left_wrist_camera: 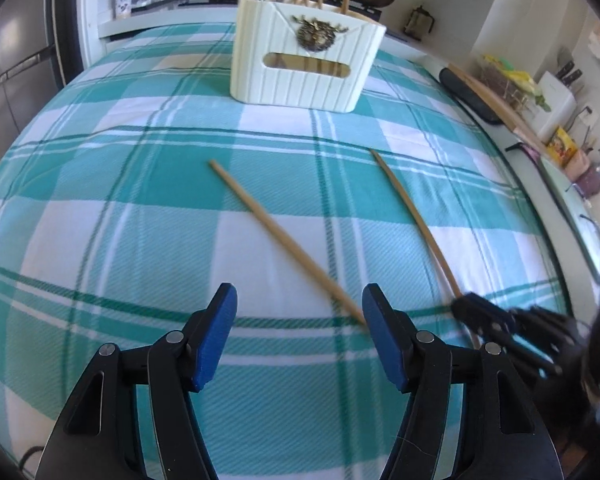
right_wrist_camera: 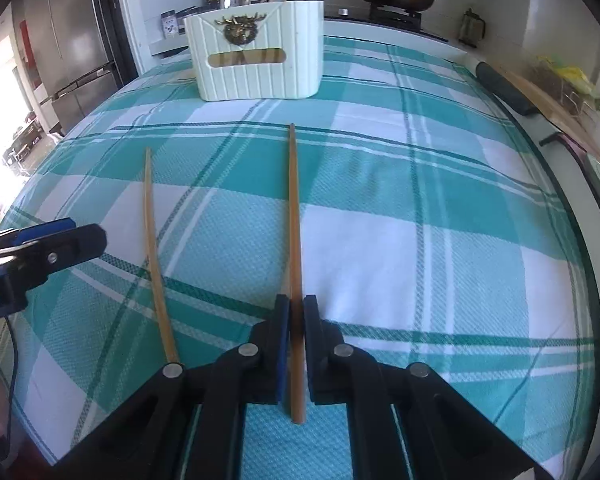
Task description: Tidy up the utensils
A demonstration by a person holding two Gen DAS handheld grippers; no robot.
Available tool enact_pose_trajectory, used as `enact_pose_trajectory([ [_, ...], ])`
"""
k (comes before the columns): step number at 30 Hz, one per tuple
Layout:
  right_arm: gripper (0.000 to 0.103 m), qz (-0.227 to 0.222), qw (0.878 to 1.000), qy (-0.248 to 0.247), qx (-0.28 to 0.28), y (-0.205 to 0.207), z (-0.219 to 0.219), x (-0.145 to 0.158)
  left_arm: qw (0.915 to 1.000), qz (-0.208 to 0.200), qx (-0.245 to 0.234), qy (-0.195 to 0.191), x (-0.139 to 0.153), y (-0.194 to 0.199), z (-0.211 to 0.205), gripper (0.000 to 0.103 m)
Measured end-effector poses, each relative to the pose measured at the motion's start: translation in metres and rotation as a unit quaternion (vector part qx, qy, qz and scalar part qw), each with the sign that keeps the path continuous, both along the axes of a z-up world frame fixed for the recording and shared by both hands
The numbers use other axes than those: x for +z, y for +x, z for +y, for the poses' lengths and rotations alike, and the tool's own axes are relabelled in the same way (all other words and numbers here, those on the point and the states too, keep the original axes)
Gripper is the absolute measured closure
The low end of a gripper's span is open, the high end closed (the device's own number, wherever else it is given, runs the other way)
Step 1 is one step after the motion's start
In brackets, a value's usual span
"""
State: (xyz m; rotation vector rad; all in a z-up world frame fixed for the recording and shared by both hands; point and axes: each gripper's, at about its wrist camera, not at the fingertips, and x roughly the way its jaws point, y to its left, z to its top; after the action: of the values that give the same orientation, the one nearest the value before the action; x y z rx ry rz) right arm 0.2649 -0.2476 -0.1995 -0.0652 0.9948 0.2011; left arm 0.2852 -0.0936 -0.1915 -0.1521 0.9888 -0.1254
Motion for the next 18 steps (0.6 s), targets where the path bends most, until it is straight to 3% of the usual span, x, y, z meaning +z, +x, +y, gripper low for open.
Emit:
enact_pose_trajectory([
  [6,0.097,-0.01,1.0,0.003,-0.027,-0.011,-0.014,0.0,0.9952,0.012,-0.026,0.094,-0.02,0.002,-0.04,0.035],
  [8,0.097,-0.011,0.999,0.001,-0.032,-0.013,-0.018,0.0,0.9926,-0.004,-0.04,0.114,-0.02,-0.006,-0.039,0.029],
  [12,0.097,-0.012,0.999,0.003,-0.044,-0.017,-0.024,0.0,0.9928,0.002,-0.06,0.104,-0.021,-0.013,-0.013,0.031],
  [13,0.097,-0.013,0.999,0.004,-0.047,-0.018,-0.025,0.0,0.9931,0.004,-0.066,0.097,-0.021,-0.014,-0.006,0.034],
  [17,0.097,-0.011,0.998,0.006,-0.055,-0.021,-0.027,0.001,0.9913,-0.003,-0.096,0.09,-0.018,-0.021,0.016,0.074],
  [18,0.097,-0.01,0.998,0.007,-0.056,-0.022,-0.027,0.001,0.9909,-0.003,-0.107,0.081,-0.017,-0.021,0.022,0.078],
])
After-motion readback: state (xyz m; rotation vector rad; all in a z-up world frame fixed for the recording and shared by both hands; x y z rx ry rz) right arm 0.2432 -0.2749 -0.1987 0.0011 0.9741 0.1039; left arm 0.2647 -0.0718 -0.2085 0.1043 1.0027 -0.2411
